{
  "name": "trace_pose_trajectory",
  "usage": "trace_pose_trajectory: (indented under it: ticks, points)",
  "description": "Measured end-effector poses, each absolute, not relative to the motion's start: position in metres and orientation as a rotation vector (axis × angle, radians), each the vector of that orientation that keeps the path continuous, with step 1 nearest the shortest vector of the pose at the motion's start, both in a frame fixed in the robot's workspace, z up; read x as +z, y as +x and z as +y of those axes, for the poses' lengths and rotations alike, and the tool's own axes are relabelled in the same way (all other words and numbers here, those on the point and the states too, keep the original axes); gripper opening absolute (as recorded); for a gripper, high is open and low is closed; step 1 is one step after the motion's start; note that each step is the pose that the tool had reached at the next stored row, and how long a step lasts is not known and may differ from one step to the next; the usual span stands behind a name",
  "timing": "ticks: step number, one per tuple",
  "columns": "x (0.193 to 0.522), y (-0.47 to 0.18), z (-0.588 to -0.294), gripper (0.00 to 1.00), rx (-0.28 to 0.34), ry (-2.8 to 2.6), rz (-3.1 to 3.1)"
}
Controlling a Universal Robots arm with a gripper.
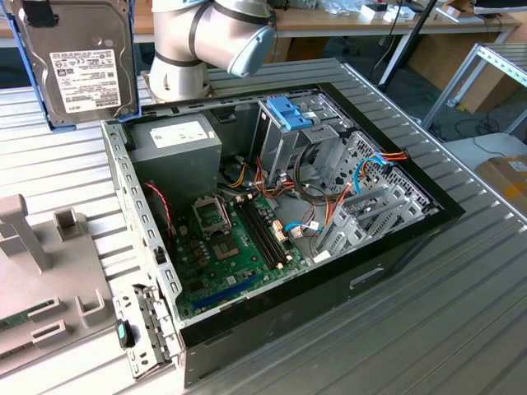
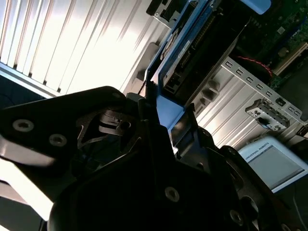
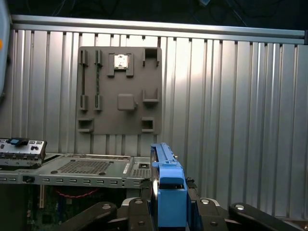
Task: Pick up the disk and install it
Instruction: 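Pick up the disk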
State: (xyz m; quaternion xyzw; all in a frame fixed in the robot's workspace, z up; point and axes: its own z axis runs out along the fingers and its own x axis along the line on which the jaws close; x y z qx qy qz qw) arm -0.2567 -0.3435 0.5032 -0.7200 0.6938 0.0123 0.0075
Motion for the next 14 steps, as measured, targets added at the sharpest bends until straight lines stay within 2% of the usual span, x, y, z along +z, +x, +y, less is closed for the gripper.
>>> trace_pose_trajectory:
  ticks: [14]
  points:
    - [0.503, -0.210, -0.342, 0.36, 0.039, -2.251, 2.169]
